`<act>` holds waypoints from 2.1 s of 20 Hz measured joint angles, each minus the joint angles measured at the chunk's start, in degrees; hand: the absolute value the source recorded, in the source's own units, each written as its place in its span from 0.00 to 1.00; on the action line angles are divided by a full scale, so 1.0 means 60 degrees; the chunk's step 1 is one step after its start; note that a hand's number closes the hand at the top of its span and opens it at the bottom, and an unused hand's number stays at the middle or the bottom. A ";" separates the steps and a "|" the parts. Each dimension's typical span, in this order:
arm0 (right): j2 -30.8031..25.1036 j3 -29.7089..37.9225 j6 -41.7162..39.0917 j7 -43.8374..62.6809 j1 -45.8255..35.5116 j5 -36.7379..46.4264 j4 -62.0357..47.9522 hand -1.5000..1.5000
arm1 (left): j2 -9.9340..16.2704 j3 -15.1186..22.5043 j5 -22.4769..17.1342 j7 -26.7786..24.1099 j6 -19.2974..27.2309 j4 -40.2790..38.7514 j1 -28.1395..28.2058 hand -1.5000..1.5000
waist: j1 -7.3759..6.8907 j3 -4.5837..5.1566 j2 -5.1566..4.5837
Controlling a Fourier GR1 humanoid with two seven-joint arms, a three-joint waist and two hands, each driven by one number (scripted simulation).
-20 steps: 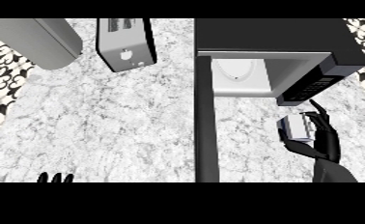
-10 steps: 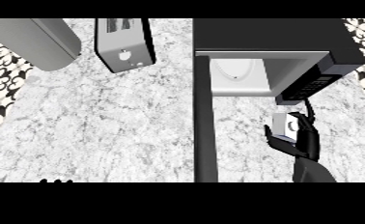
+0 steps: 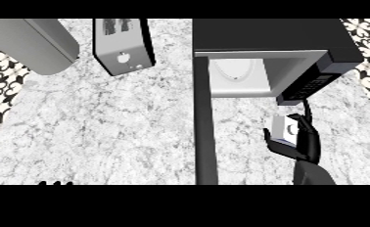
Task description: Pick up the milk, place it into the microwave and close the microwave
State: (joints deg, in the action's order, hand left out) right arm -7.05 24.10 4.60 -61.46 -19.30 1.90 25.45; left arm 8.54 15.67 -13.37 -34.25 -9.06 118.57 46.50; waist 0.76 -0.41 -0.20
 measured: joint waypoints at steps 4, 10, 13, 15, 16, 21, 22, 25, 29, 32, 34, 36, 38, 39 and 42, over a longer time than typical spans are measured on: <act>0.0307 -0.0543 -0.0010 0.0229 0.0611 0.0153 0.1520 1.00 | 0.0147 -0.0104 -0.0138 0.0084 -0.0110 0.0042 0.0015 0.00 | 0.0063 0.0058 0.0090; 0.0514 -0.1423 -0.0207 0.1221 0.2661 0.0301 0.4718 1.00 | 0.0174 0.0211 -0.0017 -0.0054 -0.0202 0.0232 0.0442 0.00 | 0.0082 0.0092 0.0135; 0.0630 -0.1935 -0.0695 0.1930 0.3622 0.0200 0.6494 1.00 | 0.0176 0.0155 -0.0056 -0.0084 -0.0160 0.0333 0.0496 0.00 | 0.0079 0.0096 0.0131; 0.0814 -0.2256 -0.1023 0.2378 0.4277 0.0024 0.7594 1.00 | 0.0186 0.0221 -0.0035 -0.0176 -0.0168 0.0391 0.0711 0.00 | 0.0043 0.0095 0.0127; 0.0891 -0.2356 -0.1244 0.2581 0.4500 -0.0185 0.8040 1.00 | 0.0160 0.0297 0.0054 -0.0195 -0.0122 0.0437 0.0763 0.00 | 0.0027 0.0092 0.0121; 0.1089 -0.3365 -0.1490 0.3660 0.5367 -0.1256 1.0036 1.00 | 0.0334 -0.0081 -0.0339 -0.0297 -0.0289 0.0425 0.0853 0.00 | -0.0057 0.0082 0.0090; 0.1107 -0.3538 -0.1409 0.3810 0.5490 -0.1338 1.0304 1.00 | 0.0275 0.0025 -0.0248 -0.0273 -0.0231 0.0401 0.0826 0.00 | -0.0075 0.0081 0.0083; 0.1142 -0.4151 -0.0658 0.4247 0.5448 -0.1271 1.0842 1.00 | 0.0337 -0.0082 -0.0335 -0.0412 -0.0335 0.0294 0.0809 0.00 | -0.0126 0.0075 0.0066; 0.1145 -0.4491 0.0186 0.4746 0.5062 -0.0763 1.1000 1.00 | 0.0391 -0.0099 -0.0318 -0.0587 -0.0400 0.0258 0.1022 0.00 | -0.0181 0.0072 0.0054; 0.1160 -0.4765 0.0715 0.5435 0.4513 -0.0539 1.1011 1.00 | 0.0354 -0.0184 -0.0380 -0.0578 -0.0387 0.0073 0.0816 0.00 | -0.0193 0.0071 0.0046; 0.1165 -0.4966 0.1159 0.5631 0.4057 -0.0388 1.0678 1.00 | 0.0456 -0.0427 -0.0581 -0.0540 -0.0467 -0.0020 0.0718 0.00 | -0.0211 0.0071 0.0041; 0.1169 -0.4963 0.1562 0.5929 0.3414 -0.0195 1.0235 1.00 | 0.0463 -0.0410 -0.0553 -0.0517 -0.0464 0.0056 0.0749 0.00 | -0.0232 0.0069 0.0035; 0.1171 -0.4902 0.1999 0.5986 0.2716 -0.0050 0.9425 1.00 | 0.0537 -0.0464 -0.0597 -0.0458 -0.0518 0.0077 0.0763 0.00 | -0.0266 0.0068 0.0026; 0.1163 -0.4783 0.2111 0.5964 0.2458 0.0039 0.9038 1.00 | 0.0608 -0.0607 -0.0737 -0.0444 -0.0602 0.0012 0.0703 0.00 | -0.0268 0.0067 0.0023; 0.1168 -0.4591 0.2601 0.6244 0.1528 0.0089 0.8092 1.00 | 0.0559 -0.0641 -0.0746 -0.0457 -0.0611 -0.0094 0.0664 0.00 | -0.0279 0.0066 0.0020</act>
State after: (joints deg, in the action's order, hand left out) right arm -0.04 -3.44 20.21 -24.00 -10.13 2.43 74.00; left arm 11.89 11.82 -17.85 -36.99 -12.73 118.01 50.49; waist -0.91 -0.01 -0.08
